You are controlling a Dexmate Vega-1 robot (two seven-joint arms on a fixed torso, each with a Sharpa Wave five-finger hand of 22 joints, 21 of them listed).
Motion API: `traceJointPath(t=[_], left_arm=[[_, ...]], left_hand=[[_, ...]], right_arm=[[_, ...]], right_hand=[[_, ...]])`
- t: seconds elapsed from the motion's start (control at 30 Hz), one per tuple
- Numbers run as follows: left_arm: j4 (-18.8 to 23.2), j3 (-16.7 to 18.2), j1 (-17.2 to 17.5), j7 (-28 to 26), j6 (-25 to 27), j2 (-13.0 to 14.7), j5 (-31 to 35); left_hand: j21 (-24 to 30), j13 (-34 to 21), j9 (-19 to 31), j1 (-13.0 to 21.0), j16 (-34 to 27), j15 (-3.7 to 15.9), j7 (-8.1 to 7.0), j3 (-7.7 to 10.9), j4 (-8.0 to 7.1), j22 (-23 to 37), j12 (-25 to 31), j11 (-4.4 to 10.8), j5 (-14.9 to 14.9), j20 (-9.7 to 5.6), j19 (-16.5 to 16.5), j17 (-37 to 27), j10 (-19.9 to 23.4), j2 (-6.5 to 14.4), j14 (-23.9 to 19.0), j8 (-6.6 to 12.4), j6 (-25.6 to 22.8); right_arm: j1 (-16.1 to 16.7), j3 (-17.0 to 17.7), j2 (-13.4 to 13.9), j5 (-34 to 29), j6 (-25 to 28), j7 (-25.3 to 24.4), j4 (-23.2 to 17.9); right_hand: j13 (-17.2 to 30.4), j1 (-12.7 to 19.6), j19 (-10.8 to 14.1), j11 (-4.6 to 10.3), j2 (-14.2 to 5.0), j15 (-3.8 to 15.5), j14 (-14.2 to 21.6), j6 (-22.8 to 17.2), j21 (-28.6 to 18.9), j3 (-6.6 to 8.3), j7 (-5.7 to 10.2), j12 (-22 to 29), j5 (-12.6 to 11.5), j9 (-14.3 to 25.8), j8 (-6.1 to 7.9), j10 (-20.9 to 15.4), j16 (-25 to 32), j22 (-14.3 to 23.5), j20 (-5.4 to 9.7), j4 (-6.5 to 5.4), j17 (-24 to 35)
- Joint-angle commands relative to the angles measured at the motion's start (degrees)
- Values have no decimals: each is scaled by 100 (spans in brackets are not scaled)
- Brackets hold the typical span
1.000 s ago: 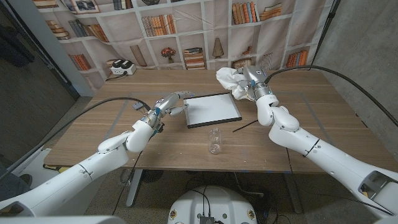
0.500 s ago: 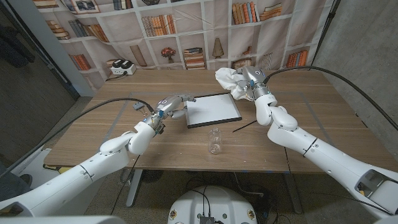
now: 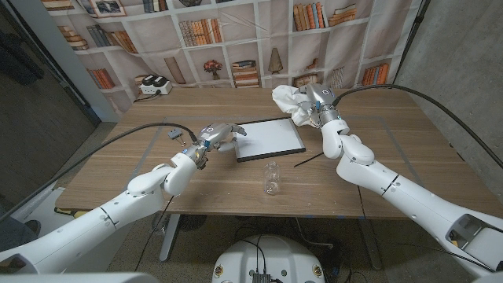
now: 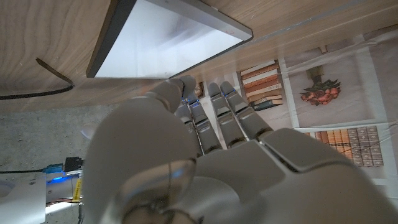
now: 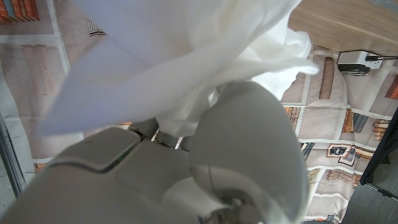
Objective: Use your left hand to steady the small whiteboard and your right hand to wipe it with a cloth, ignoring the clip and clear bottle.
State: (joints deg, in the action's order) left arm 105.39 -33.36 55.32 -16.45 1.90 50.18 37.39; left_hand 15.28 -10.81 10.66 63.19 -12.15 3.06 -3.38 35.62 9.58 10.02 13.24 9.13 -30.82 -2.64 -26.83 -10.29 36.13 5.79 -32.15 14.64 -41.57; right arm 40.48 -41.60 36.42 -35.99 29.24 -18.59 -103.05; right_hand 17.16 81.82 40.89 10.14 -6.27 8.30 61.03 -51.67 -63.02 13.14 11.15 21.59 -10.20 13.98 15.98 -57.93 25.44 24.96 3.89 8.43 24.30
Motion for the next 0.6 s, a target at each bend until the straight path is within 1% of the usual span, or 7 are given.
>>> traceJointPath(t=[0.03,0.13,0.2,0.27,0.43,0.47,0.6], left_arm=[[-108,-265,-232,268,154,32,488],[-186,-332,-303,337,133,22,546],[-202,-360,-324,358,136,26,587],[-269,-406,-367,416,98,14,586],[-380,-473,-425,457,22,-17,563],[-405,-475,-431,466,-8,-25,519],[-551,-499,-473,480,-159,-73,341]], left_hand=[[28,-14,4,-38,-2,573,3,73,-9,7,15,12,-49,-214,-57,-14,128,-27,-80,40,-129],[15,-14,3,-51,9,574,4,90,-15,10,3,17,-56,-230,-38,-14,131,-24,-77,27,-126],[31,-14,3,-86,-6,588,10,107,-43,19,-8,13,-61,-231,-82,-15,144,-5,-146,10,-126],[52,-15,2,-144,-13,607,11,135,-68,27,-12,10,-72,-223,-152,-15,209,0,-225,21,-225],[62,-16,1,-185,-11,597,3,157,-75,29,-15,22,-81,-220,-194,-15,258,-11,-269,12,-257],[51,-16,0,-200,4,585,-3,163,-75,29,-23,3,-83,-214,-175,-15,257,-19,-249,4,-256],[-4,-17,0,-260,75,578,10,201,-77,27,-81,12,-91,-205,-74,-13,200,-42,-130,-52,-205]], right_arm=[[-60,-54,-73,33,64,-11,63],[-74,-66,-86,32,99,-5,64],[-80,-75,-80,33,103,2,61],[-95,-94,-83,20,148,35,53],[-105,-113,-83,19,193,55,42],[-107,-116,-76,21,193,64,38],[-105,-120,-72,14,250,76,5]], right_hand=[[36,118,-25,4,-155,545,193,1,-52,57,-5,14,-27,23,-10,-41,24,0,849,-4,22],[35,116,-26,4,-154,544,193,1,-56,57,-9,9,-27,23,-11,-38,23,-4,850,-4,25],[37,117,-26,4,-154,544,192,2,-58,59,-7,9,-28,23,-11,-40,22,-7,851,-3,27],[36,118,-27,4,-153,545,192,3,-62,60,-11,4,-28,23,-13,-37,21,-10,853,-2,29],[37,115,-28,5,-152,544,193,7,-68,61,-9,1,-29,22,-16,-38,20,-15,852,-2,34],[37,115,-29,5,-155,544,193,8,-66,63,-9,0,-29,22,-17,-38,20,-16,852,-3,34],[41,112,-32,5,-153,543,195,14,-74,64,-14,-1,-30,23,-20,-44,19,-22,852,-3,40]])
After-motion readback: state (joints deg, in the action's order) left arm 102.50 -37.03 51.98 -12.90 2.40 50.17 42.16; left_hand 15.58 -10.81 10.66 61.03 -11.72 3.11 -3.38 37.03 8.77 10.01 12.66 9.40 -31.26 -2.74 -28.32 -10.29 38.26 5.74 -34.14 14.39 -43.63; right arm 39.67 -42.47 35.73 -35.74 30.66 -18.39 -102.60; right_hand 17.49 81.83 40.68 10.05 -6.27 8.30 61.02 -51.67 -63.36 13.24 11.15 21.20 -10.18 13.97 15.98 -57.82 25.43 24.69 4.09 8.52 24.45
